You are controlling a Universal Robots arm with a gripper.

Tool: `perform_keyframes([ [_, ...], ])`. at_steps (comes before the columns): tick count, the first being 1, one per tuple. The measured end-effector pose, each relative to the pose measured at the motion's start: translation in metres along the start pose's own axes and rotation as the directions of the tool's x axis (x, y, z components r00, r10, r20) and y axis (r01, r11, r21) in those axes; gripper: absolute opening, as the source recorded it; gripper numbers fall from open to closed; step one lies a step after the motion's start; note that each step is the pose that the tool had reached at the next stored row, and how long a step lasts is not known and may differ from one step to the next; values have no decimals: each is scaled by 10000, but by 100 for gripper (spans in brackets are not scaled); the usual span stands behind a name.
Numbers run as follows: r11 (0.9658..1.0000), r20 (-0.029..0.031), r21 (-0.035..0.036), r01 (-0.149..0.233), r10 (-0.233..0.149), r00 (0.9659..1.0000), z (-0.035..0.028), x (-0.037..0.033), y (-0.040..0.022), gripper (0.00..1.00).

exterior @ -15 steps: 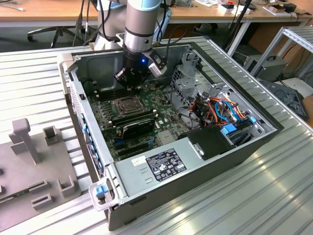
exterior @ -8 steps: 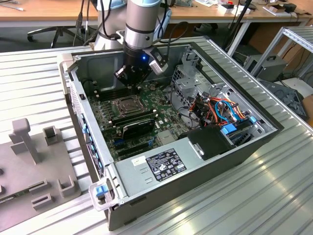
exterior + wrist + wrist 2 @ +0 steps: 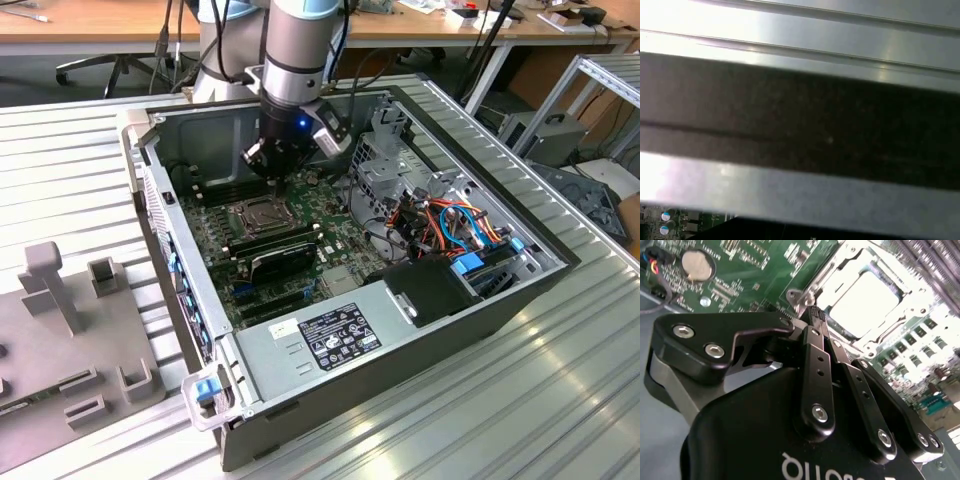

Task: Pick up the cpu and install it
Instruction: 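Install the first cpu locking lever, then install the second cpu locking lever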

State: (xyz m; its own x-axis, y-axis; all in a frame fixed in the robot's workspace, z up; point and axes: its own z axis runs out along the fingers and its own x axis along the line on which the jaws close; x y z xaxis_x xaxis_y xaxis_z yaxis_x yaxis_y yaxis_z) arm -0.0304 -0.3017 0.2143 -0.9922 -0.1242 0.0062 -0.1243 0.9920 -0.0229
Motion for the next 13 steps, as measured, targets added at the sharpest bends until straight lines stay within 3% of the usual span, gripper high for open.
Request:
perform_keyframes([
  [7, 10000, -1, 0, -36, 36, 10000, -5, 16, -132, 11],
  [13, 9987, -13, -1, -500, 500, 9987, -5, 17, -151, 11],
])
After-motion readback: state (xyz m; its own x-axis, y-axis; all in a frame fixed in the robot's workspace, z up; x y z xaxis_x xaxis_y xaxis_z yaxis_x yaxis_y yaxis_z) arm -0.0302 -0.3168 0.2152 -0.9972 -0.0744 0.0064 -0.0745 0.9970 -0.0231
